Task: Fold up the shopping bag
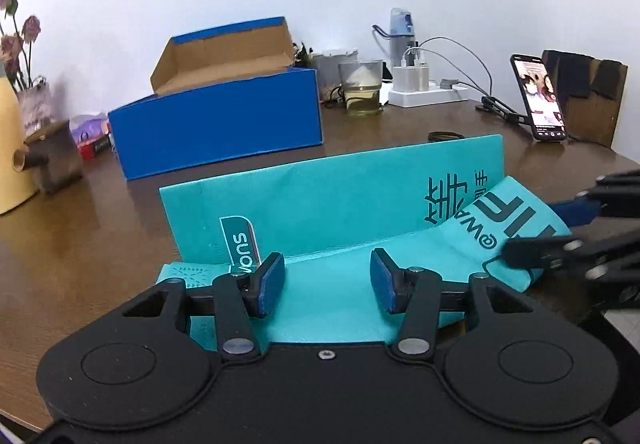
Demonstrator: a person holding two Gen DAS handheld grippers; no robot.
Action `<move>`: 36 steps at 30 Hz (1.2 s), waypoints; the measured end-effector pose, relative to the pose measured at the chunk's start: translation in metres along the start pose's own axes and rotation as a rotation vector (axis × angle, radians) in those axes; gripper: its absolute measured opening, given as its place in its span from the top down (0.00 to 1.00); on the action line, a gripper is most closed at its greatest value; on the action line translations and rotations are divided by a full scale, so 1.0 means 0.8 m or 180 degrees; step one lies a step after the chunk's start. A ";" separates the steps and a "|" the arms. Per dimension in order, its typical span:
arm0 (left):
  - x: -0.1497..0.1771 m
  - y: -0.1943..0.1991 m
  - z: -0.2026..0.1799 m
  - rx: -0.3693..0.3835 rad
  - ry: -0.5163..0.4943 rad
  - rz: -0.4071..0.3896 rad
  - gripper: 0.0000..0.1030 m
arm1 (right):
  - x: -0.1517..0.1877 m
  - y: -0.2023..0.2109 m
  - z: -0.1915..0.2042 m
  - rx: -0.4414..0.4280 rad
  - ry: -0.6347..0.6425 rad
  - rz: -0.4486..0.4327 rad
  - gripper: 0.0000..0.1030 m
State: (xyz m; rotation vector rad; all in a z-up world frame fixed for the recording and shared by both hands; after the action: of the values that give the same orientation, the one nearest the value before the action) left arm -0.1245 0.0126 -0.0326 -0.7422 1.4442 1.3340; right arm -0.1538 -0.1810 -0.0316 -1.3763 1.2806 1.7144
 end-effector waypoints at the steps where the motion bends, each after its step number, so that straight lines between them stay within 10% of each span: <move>1: -0.001 -0.001 -0.001 0.0008 0.0007 -0.0005 0.52 | -0.002 0.008 -0.009 0.0156 0.0027 -0.0050 0.56; 6: 0.001 0.002 -0.003 0.0061 0.0018 -0.0040 0.52 | -0.022 0.010 -0.025 -0.0077 -0.0152 -0.0404 0.69; 10: 0.004 0.011 -0.005 0.0111 0.0020 -0.0043 0.52 | -0.015 -0.042 -0.003 -0.0288 -0.0163 -0.0155 0.74; 29: 0.044 0.057 0.026 0.0479 -0.0145 -0.0608 0.47 | 0.027 -0.023 -0.021 -0.0850 -0.0288 -0.0497 0.74; 36: 0.038 0.049 0.032 0.0626 -0.0085 -0.0446 0.47 | 0.003 -0.017 -0.015 -0.1398 0.0114 -0.0049 0.33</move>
State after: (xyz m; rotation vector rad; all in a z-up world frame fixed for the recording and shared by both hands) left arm -0.1631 0.0507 -0.0444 -0.6801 1.4506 1.0743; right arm -0.1382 -0.1875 -0.0381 -1.6575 0.9382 2.0497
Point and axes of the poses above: each gripper's, at about its wrist camera, not at the fingertips, and y roughly against the way its jaws point, z to its left, x to its underside, the point moved 4 cm from there along -y, roughly the way its jaws point, and after that the axes turned 6 degrees about -z, right-handed, at the moved point
